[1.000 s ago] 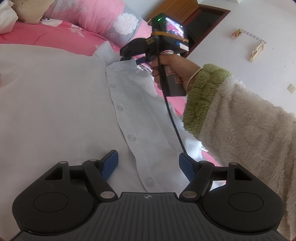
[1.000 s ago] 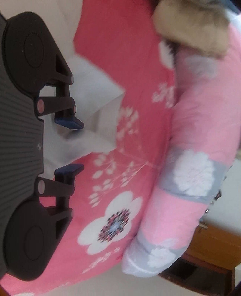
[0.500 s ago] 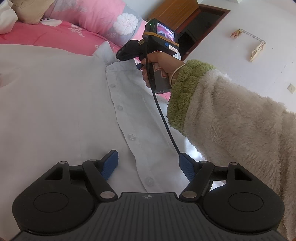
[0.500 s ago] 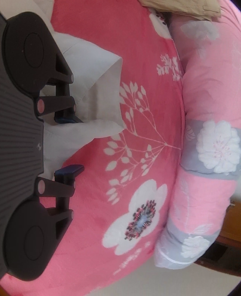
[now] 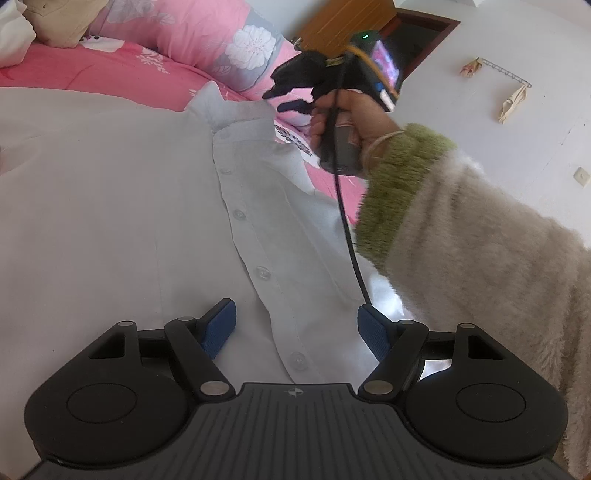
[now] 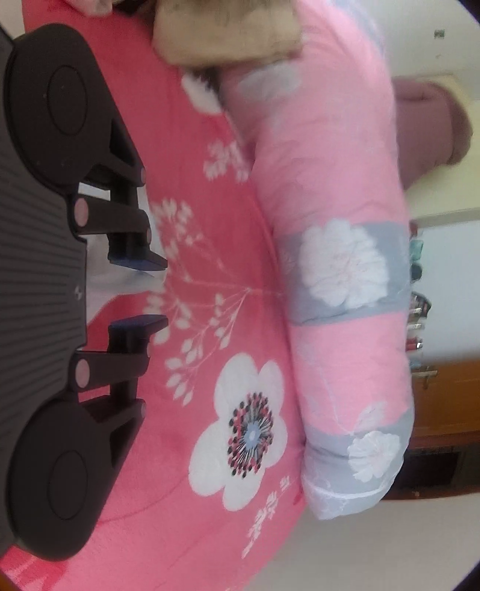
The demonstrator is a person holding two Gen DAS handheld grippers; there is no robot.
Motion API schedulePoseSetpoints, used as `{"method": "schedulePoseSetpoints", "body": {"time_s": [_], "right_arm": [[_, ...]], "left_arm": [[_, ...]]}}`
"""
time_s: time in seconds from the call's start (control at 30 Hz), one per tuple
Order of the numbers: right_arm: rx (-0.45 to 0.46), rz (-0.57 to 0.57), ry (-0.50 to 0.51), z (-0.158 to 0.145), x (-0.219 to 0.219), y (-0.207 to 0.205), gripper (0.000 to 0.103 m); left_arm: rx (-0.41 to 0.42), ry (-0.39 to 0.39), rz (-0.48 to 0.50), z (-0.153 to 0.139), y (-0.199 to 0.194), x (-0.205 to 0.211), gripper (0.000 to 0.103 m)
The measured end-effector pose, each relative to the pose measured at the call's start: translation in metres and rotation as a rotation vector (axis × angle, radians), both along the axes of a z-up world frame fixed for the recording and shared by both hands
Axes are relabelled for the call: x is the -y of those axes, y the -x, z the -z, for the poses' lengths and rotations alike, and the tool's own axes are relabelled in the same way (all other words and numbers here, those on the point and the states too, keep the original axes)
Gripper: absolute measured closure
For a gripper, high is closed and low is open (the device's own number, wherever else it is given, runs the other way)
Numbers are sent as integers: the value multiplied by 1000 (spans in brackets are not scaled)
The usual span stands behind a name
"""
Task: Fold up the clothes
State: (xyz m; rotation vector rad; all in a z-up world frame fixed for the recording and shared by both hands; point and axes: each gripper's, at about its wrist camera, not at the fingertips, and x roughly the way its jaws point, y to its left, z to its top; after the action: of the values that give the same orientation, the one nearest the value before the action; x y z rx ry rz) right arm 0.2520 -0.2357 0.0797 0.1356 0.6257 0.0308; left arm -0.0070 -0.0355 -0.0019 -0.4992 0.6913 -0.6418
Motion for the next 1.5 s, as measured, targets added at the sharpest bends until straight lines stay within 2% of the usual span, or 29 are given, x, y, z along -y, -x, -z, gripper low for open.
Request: {"method": "schedulePoseSetpoints", "body": {"time_s": [0.07, 0.1, 0.2, 0.23, 0.37, 0.43, 0.6, 0.77, 0.83, 1.0, 1.13, 1.23, 1.43, 1.5], "right_arm": [[-16, -86, 36, -4, -12, 6, 74], [-22, -130, 87, -4, -22, 10, 73], [-44, -241, 263, 3, -56, 21, 57], [-56, -267, 313, 7, -66, 23, 57], [-104, -269, 403, 22, -78, 22, 57], [-120, -232, 387, 26, -68, 23, 59], [-146, -155, 257, 36, -29, 38, 62], [-139, -142, 218, 44, -13, 48, 61], [-145, -129, 166, 43, -9, 48, 59], [-234, -73, -66, 40, 14, 31, 53], [-264, -62, -117, 36, 14, 26, 46], [-270, -97, -68, 31, 0, 23, 37], [-290, -133, 188, 33, -41, 16, 37], [-300, -137, 236, 38, -47, 13, 39]], "left_arm": [[0, 0, 0, 0, 0, 0, 30], [0, 0, 1, 0, -1, 0, 30], [0, 1, 1, 0, -1, 0, 30], [0, 1, 1, 0, -1, 0, 30], [-1, 3, 1, 0, -2, 0, 30], [-2, 3, 2, 0, -2, 0, 30], [-2, 3, 3, -1, -3, 0, 30], [0, 0, 4, -1, -5, -1, 28], [1, -1, 6, 0, -5, -1, 28], [1, 1, 8, 0, -7, -3, 28], [1, 1, 8, 0, -6, -2, 28], [1, 1, 8, 0, -5, -2, 28], [-1, 3, 9, 1, -4, -3, 28], [-1, 4, 10, 0, -4, -3, 28]]}}
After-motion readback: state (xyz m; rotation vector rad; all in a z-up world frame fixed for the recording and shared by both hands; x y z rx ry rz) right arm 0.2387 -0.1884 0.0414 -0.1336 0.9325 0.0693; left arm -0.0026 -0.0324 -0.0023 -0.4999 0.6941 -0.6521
